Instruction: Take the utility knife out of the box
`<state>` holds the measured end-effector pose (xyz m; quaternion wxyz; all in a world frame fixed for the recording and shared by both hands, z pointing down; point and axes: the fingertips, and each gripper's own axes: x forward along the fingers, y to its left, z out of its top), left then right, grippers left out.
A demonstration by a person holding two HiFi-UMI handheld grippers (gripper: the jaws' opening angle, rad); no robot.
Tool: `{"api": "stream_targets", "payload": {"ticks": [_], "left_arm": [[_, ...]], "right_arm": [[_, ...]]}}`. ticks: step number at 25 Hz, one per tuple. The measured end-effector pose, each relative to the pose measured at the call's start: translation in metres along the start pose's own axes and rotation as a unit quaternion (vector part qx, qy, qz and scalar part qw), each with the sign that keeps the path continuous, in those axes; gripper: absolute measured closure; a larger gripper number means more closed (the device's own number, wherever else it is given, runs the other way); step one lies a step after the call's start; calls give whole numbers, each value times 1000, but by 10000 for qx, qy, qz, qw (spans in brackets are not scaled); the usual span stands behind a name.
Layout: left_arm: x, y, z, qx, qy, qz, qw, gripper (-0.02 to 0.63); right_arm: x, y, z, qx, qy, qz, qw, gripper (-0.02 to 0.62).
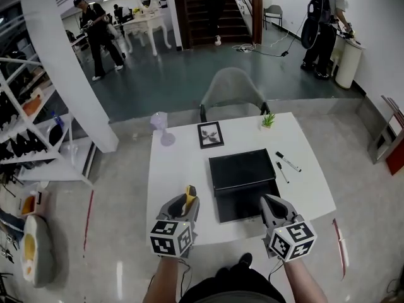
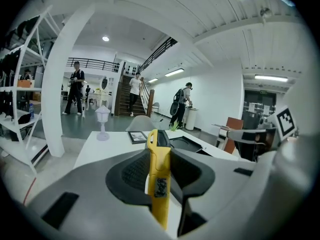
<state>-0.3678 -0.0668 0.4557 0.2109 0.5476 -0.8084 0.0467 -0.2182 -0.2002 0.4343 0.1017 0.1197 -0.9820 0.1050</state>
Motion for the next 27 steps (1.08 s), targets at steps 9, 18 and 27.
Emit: {"api": "stream_targets", "payload": {"ticks": [9,18,27], "left_arm": [[-5,5,-9,-224,9,-13,9997,485],[-8,3,-13,-348,-28,-74,9994,485],[-11,-3,-17,-330,2,-177,9993,484]], "right_arm": [[-1,2,2,-103,33,-109,9999,595],[-4,5,3,-189,65,-176,9996,595],[-12,9,-2,-203,105,-246,9994,595]]}}
